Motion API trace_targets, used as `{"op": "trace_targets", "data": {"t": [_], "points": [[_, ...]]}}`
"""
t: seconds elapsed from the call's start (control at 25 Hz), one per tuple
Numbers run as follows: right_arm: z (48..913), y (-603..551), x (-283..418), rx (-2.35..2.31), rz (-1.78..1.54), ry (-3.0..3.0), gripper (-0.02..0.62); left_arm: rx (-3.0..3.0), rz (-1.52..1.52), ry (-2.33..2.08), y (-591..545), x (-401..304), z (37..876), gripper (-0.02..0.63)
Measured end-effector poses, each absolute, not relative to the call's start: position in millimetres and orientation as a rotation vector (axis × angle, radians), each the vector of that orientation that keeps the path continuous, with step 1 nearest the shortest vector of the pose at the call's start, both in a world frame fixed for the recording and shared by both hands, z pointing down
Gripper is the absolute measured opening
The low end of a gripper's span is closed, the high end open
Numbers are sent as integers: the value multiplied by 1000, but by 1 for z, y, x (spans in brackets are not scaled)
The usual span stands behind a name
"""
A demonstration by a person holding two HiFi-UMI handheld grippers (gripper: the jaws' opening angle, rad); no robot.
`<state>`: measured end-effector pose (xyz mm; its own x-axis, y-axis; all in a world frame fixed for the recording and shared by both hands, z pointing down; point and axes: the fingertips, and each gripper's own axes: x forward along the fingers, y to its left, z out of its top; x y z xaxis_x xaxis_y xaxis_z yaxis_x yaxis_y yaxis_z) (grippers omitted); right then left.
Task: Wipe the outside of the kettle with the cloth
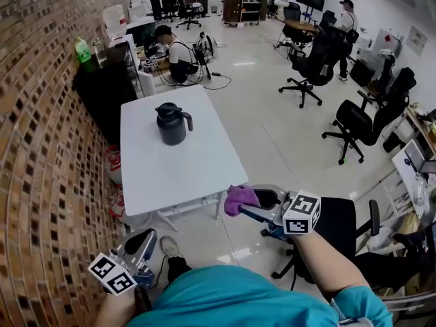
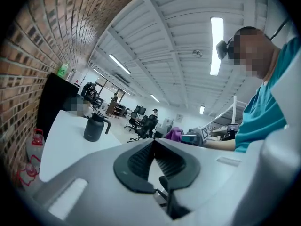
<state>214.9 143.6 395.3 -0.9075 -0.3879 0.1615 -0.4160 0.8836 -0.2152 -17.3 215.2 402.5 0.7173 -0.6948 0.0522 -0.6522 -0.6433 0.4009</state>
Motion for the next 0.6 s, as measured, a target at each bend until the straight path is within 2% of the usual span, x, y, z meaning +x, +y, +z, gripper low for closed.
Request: {"op": "trace_targets", "data": {"t": [0.2,0.6], "points": [[391,205,236,533,388,-2965,186,2536,-126,-1119,291,16,380,0],[391,278,232,476,414,-2982,186,2562,-132,-1211,358,13,348,0]]}}
